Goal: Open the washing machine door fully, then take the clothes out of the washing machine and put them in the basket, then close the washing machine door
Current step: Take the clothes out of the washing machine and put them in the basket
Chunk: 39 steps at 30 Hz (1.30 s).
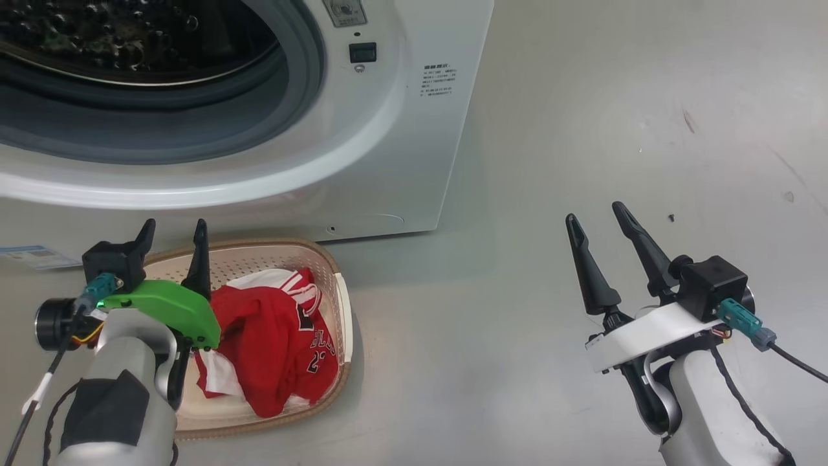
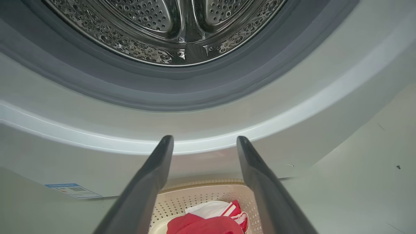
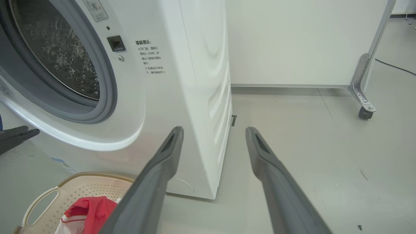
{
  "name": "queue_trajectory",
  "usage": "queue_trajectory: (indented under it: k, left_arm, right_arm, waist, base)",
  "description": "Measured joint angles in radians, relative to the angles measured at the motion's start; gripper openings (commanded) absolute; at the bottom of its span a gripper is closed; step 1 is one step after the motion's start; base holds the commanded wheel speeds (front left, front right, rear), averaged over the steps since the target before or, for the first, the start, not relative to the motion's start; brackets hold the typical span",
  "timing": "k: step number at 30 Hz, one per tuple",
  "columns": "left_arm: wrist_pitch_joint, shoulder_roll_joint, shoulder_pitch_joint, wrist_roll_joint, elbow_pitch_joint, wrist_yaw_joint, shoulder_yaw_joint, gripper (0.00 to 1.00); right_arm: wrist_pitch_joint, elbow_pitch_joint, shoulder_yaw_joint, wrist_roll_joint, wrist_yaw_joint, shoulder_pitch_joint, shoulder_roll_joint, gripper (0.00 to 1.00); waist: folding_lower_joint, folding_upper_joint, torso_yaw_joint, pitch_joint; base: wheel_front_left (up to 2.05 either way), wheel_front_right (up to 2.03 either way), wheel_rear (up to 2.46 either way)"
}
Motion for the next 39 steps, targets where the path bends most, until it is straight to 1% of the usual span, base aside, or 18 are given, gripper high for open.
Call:
queue_trajectory:
  k: [6, 16, 22, 31, 39]
  left_arm:
    - [0.000, -0.007, 0.053, 0.000, -0.101, -0.010, 0.009, 1.00]
    - [0.000, -0.020, 0.152, -0.003, -0.248, -0.010, 0.032, 1.00]
    - [0.000, -0.026, 0.205, -0.003, -0.311, -0.019, 0.030, 1.00]
    - [0.000, -0.032, 0.294, -0.017, -0.397, -0.020, 0.027, 1.00]
    - [0.000, -0.033, 0.361, -0.021, -0.454, -0.020, 0.007, 1.00]
  right_arm:
    - [0.000, -0.001, -0.017, 0.000, 0.000, 0.026, -0.003, 1.00]
    - [0.000, -0.022, -0.048, 0.000, 0.000, 0.060, -0.003, 1.00]
    - [0.000, -0.029, -0.058, 0.000, 0.000, 0.081, -0.001, 1.00]
    - [0.000, -0.037, -0.076, 0.000, 0.000, 0.131, 0.002, 1.00]
    - [0.000, -0.046, -0.077, -0.002, 0.000, 0.146, 0.007, 1.00]
  waist:
    - [0.0000, 0.0000, 0.026, -0.059]
    - [0.0000, 0.0000, 0.072, -0.146]
    - [0.0000, 0.0000, 0.089, -0.180]
    - [0.0000, 0.0000, 0.107, -0.231]
    - [0.0000, 0.0000, 0.115, -0.248]
  base:
    - [0.00, 0.00, 0.00]
    - [0.00, 0.00, 0.00]
    - [0.00, 0.00, 0.00]
    - [0.00, 0.00, 0.00]
    - [0.00, 0.00, 0.00]
